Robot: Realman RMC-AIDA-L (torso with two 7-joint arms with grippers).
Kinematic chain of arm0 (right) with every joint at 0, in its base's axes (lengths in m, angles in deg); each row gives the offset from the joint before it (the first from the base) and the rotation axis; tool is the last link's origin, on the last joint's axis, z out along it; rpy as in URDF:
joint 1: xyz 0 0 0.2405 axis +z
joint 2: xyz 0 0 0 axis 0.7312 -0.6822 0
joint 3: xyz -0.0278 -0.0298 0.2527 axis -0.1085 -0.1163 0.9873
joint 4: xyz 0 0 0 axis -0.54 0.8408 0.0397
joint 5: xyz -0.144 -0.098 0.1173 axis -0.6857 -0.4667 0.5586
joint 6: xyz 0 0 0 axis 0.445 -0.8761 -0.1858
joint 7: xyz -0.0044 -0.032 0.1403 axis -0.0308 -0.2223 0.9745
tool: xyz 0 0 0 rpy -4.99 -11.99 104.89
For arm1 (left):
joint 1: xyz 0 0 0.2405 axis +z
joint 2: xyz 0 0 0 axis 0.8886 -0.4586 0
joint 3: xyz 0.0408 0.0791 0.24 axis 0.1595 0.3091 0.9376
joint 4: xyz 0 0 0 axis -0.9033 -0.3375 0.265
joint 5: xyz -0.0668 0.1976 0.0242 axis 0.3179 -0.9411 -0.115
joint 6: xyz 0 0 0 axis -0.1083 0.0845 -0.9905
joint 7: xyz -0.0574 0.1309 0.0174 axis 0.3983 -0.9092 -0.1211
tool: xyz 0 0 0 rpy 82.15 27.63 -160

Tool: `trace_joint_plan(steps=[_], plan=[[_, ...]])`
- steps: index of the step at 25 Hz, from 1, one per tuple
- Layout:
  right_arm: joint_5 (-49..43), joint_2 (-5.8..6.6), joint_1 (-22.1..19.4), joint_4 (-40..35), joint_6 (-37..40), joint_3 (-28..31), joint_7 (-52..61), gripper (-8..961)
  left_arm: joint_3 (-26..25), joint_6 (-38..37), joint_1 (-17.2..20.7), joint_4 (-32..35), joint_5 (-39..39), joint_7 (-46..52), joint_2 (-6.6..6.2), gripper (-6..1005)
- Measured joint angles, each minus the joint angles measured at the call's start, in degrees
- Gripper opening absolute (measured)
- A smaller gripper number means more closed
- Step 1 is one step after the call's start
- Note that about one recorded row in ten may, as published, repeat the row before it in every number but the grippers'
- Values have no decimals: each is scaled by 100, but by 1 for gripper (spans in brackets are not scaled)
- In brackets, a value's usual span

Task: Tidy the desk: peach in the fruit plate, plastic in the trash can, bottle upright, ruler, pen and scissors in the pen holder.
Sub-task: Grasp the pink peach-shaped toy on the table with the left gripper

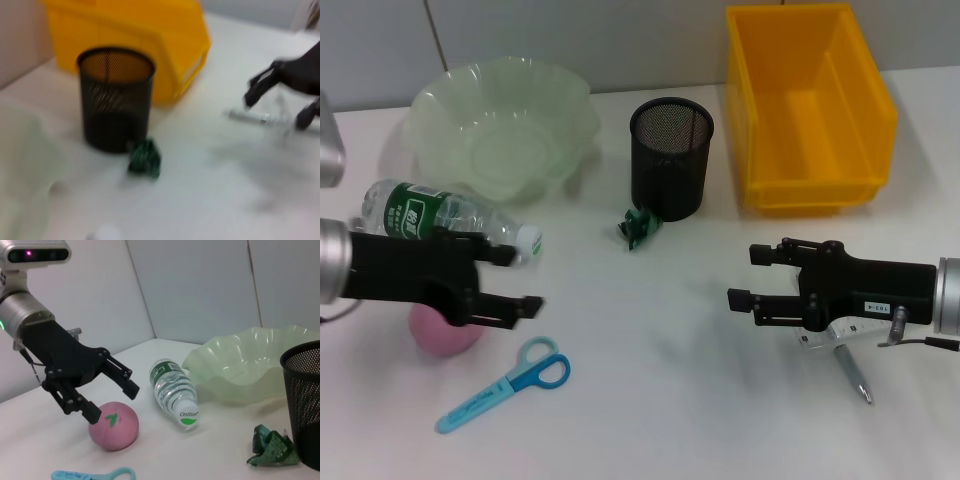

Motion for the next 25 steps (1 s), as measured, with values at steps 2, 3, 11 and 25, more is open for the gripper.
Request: trace_joint_plan(steps=[2, 3, 11, 25], plan=[[-7, 3, 5, -3, 0, 0, 1, 795, 12, -84, 10, 355, -389, 328, 3, 798], [-7, 3, 5, -3, 0, 0, 1, 795, 44, -145, 8, 524, -577, 511, 7, 799], [-15, 37, 17, -78, 11, -33, 1, 795, 872, -264, 28, 1631, -1740, 1624, 22, 794], [-20, 53, 59, -151, 18, -53, 1, 795, 1140, 97, -19, 1384, -2152, 1886, 26, 784]])
